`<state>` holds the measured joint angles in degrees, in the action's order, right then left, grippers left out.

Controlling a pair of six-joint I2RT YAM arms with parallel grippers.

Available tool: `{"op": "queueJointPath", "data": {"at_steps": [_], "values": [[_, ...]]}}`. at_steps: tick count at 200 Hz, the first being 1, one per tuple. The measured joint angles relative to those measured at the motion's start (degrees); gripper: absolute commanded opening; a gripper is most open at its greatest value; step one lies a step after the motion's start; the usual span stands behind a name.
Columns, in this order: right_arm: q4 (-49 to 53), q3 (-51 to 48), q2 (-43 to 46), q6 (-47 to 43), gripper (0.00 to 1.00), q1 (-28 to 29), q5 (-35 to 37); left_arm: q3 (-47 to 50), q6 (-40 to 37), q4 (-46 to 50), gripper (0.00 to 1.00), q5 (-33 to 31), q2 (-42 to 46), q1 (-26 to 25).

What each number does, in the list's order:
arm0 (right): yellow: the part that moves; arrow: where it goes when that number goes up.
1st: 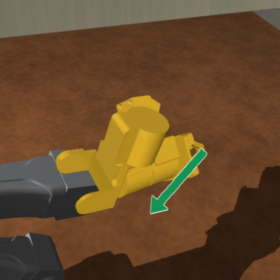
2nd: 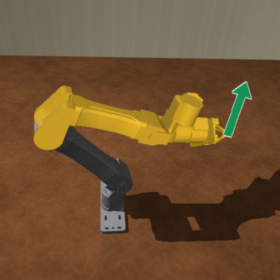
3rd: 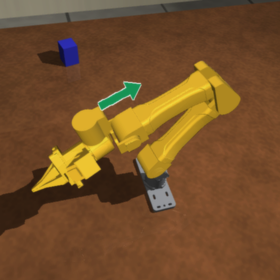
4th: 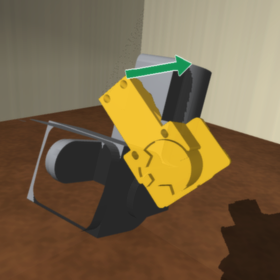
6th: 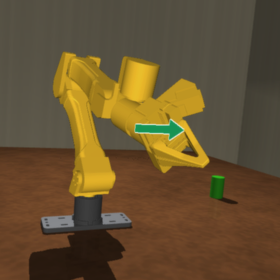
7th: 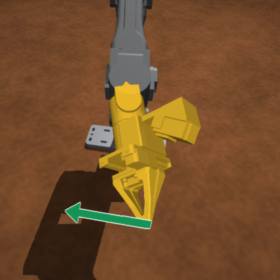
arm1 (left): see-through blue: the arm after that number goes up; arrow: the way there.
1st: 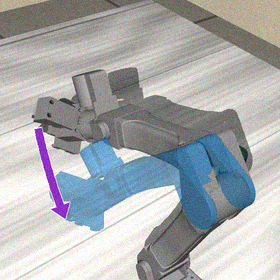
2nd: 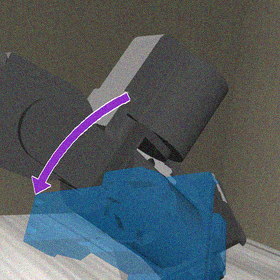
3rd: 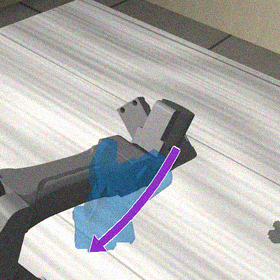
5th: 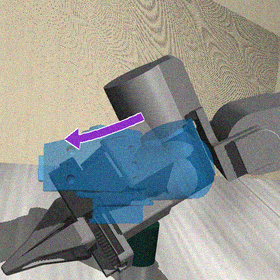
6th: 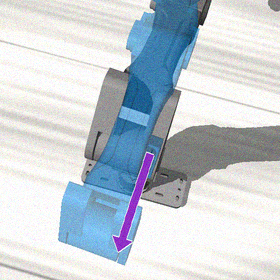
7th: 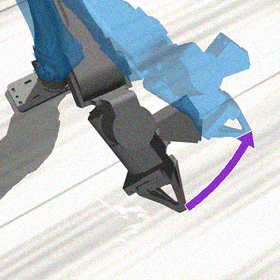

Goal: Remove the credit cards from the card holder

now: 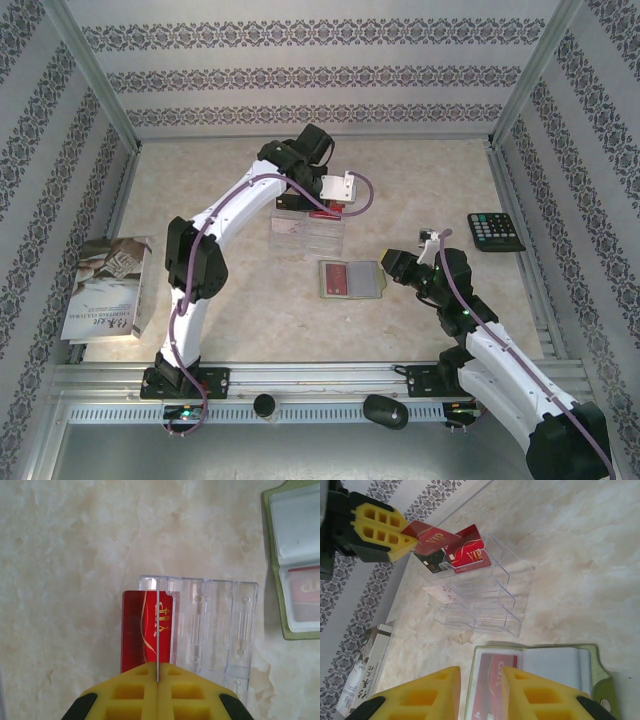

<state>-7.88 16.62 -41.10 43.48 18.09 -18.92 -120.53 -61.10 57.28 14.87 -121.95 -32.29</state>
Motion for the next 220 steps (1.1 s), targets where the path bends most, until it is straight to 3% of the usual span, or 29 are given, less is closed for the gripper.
{"op": "queueJointPath", "data": {"at_steps": [220], "values": [[-0.02, 0.0, -1.18, 0.0, 0.29, -0.74, -0.02, 5.7, -1.49, -6.82, 0.0, -3.39, -1.75, 0.0]]}}
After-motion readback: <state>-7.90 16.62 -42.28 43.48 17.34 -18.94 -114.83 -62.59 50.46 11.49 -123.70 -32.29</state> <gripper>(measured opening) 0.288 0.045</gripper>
